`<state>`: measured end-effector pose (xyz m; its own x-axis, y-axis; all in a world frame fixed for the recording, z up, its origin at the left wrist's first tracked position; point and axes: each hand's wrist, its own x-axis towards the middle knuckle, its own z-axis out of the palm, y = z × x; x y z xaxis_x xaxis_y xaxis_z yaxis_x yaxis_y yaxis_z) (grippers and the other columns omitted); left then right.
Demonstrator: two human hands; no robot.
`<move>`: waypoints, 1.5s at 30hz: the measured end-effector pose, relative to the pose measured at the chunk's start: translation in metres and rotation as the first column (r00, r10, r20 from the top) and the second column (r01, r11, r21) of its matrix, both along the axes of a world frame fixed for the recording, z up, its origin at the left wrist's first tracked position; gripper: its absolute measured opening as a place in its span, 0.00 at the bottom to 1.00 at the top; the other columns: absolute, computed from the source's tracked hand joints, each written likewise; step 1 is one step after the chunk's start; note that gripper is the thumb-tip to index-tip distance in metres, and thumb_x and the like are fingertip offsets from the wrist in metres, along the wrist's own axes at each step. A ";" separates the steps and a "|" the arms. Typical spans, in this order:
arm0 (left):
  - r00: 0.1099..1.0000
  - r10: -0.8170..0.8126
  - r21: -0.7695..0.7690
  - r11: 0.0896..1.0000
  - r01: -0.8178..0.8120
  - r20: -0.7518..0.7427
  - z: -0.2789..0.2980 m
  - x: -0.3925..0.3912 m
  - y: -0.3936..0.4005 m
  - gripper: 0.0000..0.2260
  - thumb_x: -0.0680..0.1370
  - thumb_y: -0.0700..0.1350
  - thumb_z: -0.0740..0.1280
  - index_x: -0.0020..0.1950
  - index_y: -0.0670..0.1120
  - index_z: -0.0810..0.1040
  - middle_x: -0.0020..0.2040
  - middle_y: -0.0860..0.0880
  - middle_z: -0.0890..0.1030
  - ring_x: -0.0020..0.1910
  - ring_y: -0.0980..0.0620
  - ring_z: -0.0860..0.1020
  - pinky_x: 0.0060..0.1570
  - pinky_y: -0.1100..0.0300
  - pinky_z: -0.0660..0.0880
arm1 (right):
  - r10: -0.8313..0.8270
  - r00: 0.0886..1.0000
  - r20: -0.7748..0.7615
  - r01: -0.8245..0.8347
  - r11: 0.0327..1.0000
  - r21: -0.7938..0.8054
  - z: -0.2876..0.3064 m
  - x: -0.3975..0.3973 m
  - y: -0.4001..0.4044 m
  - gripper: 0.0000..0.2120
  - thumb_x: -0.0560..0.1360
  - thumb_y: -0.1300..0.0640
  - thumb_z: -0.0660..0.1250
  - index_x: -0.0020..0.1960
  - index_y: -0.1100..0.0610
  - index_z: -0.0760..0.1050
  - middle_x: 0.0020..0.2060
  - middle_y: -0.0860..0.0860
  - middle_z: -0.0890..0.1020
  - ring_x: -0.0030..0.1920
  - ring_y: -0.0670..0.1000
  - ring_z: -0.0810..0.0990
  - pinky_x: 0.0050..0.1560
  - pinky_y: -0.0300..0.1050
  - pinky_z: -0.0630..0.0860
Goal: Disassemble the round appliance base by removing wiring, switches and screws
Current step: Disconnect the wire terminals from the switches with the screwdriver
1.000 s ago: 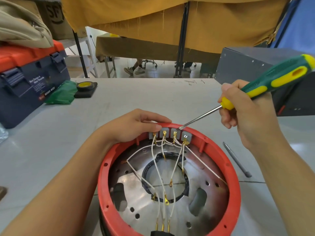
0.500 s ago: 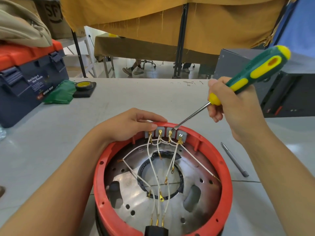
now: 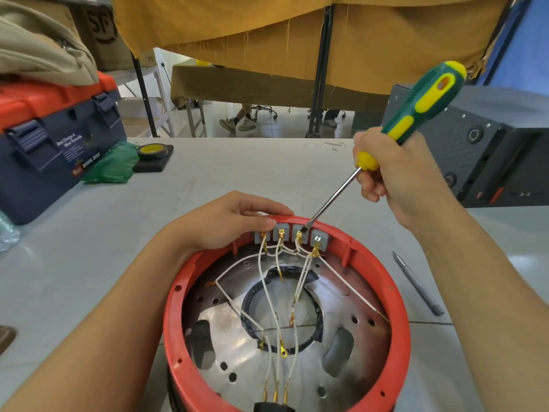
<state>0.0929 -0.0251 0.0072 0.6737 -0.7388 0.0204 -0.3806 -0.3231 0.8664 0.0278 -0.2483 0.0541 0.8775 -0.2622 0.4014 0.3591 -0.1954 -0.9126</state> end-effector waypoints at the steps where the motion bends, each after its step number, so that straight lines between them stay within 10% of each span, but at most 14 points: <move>1: 1.000 -0.002 -0.002 1.000 0.002 -0.001 0.000 0.000 0.000 0.14 0.79 0.38 0.63 0.61 0.49 0.78 0.51 0.56 0.84 0.53 0.59 0.81 0.57 0.69 0.73 | 0.005 1.000 -0.011 -0.005 1.000 0.016 0.000 0.002 -0.001 0.11 0.70 0.56 0.62 0.30 0.57 0.67 0.19 0.49 0.67 0.19 0.48 0.64 0.22 0.35 0.63; 25: 0.933 0.120 -0.010 0.992 -0.123 0.339 0.010 -0.013 -0.001 0.08 0.76 0.43 0.68 0.54 0.50 0.81 0.54 0.56 0.81 0.56 0.61 0.78 0.61 0.59 0.73 | 0.044 0.999 -0.013 -0.043 0.996 0.083 0.000 0.003 -0.001 0.13 0.74 0.58 0.63 0.31 0.57 0.69 0.21 0.49 0.68 0.19 0.47 0.64 0.22 0.35 0.62; 39: 0.824 -0.127 0.335 0.939 -0.079 0.552 0.027 -0.064 -0.015 0.04 0.73 0.46 0.71 0.46 0.51 0.85 0.40 0.57 0.75 0.41 0.61 0.73 0.42 0.72 0.67 | 0.079 0.997 0.002 -0.077 0.974 0.213 -0.047 -0.056 0.001 0.08 0.72 0.52 0.69 0.46 0.56 0.79 0.32 0.49 0.80 0.34 0.48 0.78 0.39 0.41 0.78; 45: 0.733 -0.218 0.495 0.850 -0.182 0.644 0.020 -0.077 -0.031 0.09 0.73 0.55 0.69 0.44 0.51 0.83 0.40 0.55 0.75 0.44 0.55 0.73 0.47 0.59 0.66 | 0.048 0.999 -0.006 -0.046 0.984 0.171 -0.057 -0.058 0.005 0.04 0.76 0.55 0.67 0.47 0.55 0.79 0.33 0.47 0.80 0.34 0.48 0.78 0.41 0.39 0.78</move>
<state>0.0158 -0.0565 0.0275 0.6148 -0.7846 0.0804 -0.7881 -0.6072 0.1007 -0.0302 -0.2430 -0.0029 0.8945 -0.2841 0.3452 0.3545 -0.0196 -0.9348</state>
